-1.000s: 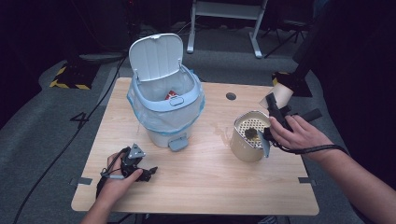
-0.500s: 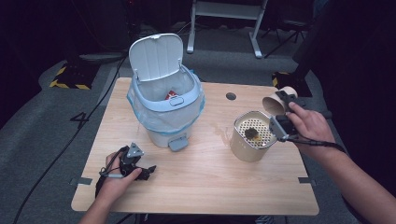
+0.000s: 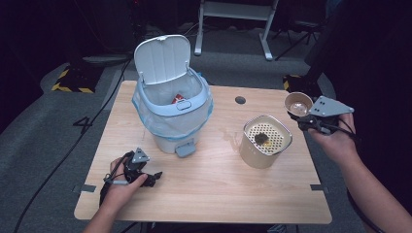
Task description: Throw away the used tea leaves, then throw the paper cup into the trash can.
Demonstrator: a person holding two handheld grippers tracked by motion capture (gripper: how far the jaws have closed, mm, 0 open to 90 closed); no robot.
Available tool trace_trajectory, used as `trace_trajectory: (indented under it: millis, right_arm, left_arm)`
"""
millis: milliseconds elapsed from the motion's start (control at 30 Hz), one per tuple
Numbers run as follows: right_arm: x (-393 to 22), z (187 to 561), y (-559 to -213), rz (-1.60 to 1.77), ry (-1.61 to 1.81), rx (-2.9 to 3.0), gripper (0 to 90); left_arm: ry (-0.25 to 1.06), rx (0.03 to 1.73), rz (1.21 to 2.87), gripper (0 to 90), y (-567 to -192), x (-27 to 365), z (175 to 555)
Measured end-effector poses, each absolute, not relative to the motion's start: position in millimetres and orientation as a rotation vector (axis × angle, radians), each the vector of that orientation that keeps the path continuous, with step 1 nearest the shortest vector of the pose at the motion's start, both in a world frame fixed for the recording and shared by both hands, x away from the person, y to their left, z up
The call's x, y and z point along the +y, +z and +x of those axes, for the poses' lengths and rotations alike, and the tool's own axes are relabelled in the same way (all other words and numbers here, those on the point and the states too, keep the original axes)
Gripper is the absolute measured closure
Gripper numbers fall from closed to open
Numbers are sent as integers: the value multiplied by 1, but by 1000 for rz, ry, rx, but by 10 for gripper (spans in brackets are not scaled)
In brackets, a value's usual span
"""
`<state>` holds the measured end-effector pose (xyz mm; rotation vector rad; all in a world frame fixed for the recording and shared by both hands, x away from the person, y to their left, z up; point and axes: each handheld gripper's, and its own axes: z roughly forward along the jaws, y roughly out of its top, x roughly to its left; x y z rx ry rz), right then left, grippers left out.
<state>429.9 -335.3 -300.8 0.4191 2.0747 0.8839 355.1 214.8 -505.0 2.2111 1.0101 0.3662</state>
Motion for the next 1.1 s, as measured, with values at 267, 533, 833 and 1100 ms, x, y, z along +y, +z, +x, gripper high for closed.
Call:
trace_trajectory:
  millis: [267,533,833,1100]
  right_arm:
    - [-356,441,-310,759,1319,2162,343]
    - [-363,446,-315,882,1451,2250,342]
    - [-357,445,-312,835,1415,2261,335]
    - [-350,448,-306,784,1410,2274,329]
  left_arm:
    - [370,1008,2212,74,-505,215,355]
    - [370,1008,2211,74,-505,215,355]
    - [371,1007,2213,74,-505,215,355]
    - [371,1007,2213,74,-505,215,355]
